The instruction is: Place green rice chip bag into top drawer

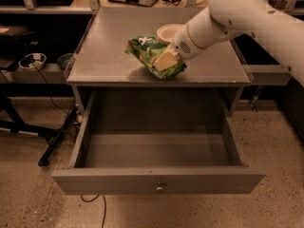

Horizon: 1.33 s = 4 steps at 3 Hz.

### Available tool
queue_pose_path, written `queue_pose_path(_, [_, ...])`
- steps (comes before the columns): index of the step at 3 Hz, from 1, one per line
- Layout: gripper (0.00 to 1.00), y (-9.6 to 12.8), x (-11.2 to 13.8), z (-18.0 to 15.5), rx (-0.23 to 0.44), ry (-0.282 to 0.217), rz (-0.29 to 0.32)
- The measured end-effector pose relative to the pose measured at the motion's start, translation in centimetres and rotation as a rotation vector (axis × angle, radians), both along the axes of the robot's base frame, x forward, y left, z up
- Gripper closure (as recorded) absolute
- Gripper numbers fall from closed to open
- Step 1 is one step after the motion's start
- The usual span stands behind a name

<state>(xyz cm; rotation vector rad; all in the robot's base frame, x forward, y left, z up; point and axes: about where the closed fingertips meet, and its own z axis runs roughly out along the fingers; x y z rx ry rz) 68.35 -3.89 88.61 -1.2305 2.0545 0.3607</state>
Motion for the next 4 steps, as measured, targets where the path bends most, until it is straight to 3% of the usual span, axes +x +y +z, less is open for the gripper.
queue_pose_path(1, [1.0, -1.4, -2.2, 2.1, -0.005, -0.069, -0.044])
queue_pose_path(3, [1.0, -4.9, -7.1, 3.5, -0.004, -0.234, -0.252])
queue_pose_path(4, [1.0, -6.6, -8.6, 2.9, 0.021, -0.273, -0.357])
